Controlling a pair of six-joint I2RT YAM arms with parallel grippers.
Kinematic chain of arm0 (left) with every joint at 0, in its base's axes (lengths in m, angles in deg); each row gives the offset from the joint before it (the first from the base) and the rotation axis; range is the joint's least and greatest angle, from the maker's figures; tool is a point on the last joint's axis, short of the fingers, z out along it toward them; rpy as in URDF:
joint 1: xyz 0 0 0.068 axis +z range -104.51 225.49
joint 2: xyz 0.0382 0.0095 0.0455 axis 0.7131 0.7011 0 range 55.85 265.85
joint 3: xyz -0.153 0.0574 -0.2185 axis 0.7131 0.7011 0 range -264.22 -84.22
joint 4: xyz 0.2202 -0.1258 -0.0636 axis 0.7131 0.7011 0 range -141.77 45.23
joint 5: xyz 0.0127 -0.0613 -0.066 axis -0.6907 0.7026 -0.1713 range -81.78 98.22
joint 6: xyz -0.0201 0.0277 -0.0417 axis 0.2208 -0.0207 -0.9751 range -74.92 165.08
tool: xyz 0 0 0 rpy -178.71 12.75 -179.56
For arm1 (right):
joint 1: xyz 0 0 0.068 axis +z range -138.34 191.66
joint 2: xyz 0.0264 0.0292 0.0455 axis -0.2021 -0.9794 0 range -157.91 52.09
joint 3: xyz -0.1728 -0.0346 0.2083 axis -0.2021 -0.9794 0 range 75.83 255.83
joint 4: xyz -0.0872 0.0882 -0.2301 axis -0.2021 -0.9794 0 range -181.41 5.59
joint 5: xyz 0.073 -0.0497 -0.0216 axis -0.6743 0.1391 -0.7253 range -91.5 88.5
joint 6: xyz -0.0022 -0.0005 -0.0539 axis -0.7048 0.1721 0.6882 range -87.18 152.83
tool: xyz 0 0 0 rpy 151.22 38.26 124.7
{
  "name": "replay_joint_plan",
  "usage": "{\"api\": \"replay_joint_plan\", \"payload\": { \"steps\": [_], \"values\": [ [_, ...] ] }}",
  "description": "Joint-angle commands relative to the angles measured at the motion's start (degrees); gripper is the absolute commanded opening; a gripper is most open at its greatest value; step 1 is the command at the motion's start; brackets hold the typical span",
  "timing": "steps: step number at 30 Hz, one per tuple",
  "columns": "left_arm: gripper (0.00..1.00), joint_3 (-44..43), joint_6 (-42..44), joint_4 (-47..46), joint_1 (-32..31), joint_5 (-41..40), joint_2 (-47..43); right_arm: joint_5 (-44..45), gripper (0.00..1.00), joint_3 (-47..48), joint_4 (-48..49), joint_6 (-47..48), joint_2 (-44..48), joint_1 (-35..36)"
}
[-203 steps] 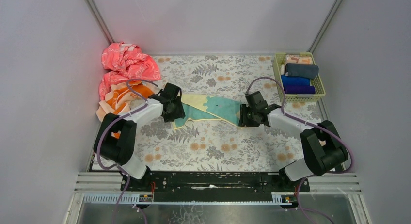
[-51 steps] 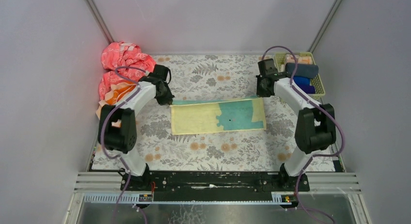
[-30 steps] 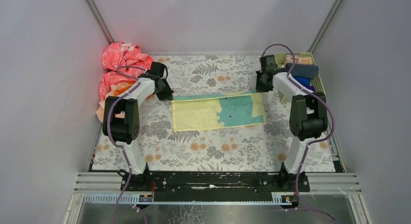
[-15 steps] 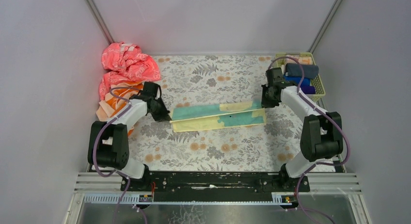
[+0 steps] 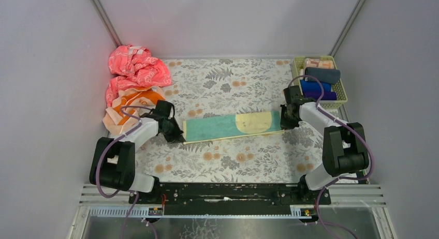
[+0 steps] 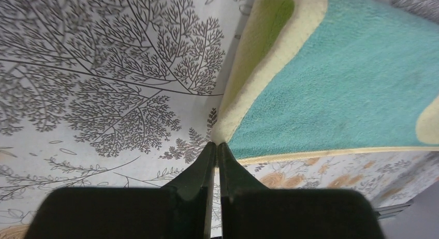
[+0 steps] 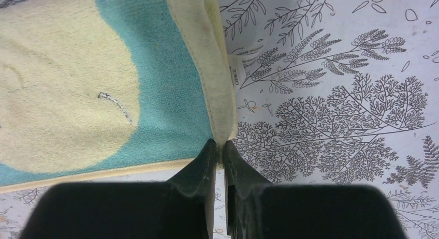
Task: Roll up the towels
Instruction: Fold the towel at the center of the board.
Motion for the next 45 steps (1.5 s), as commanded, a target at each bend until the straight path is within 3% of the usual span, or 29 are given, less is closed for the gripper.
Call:
{"api": "replay_joint_plan", "payload": {
  "steps": [1,7,11,18,23,27,33,45],
  "values": [
    [0.00,2.3,-2.7,-5.0,-1.7,-3.4,0.7,4.4,0.00,-1.1,2.5,-1.1,1.1,-0.5],
    [0.01,4.1,-3.7,-5.6,-1.7,-6.9,1.2,6.4,0.05,-3.1,5.3,-2.0,-1.2,-0.4],
    [0.21,4.3,-4.1,-5.7,-1.9,-6.9,1.0,6.4,0.19,-3.2,6.1,-2.4,-2.4,-0.4],
    [0.38,0.3,-3.3,-1.5,-1.9,-8.5,-3.7,5.7,0.45,0.2,3.1,-1.9,2.5,-0.4],
    [0.45,-8.2,-1.3,1.8,-1.9,-8.3,-5.2,1.3,0.53,3.7,4.4,-0.5,6.2,-0.4],
    [0.40,-13.3,0.1,0.1,-2.0,-4.9,-1.7,-3.8,0.53,5.6,9.0,0.2,4.6,-0.5],
    [0.15,-17.8,1.2,-5.1,-2.1,1.5,10.8,-6.9,0.47,10.3,12.4,0.5,-4.2,-0.4],
    [0.08,-24.5,1.5,-5.9,1.2,-1.0,29.1,-7.6,0.40,14.2,15.2,0.4,-18.4,-4.1]
  ]
}}
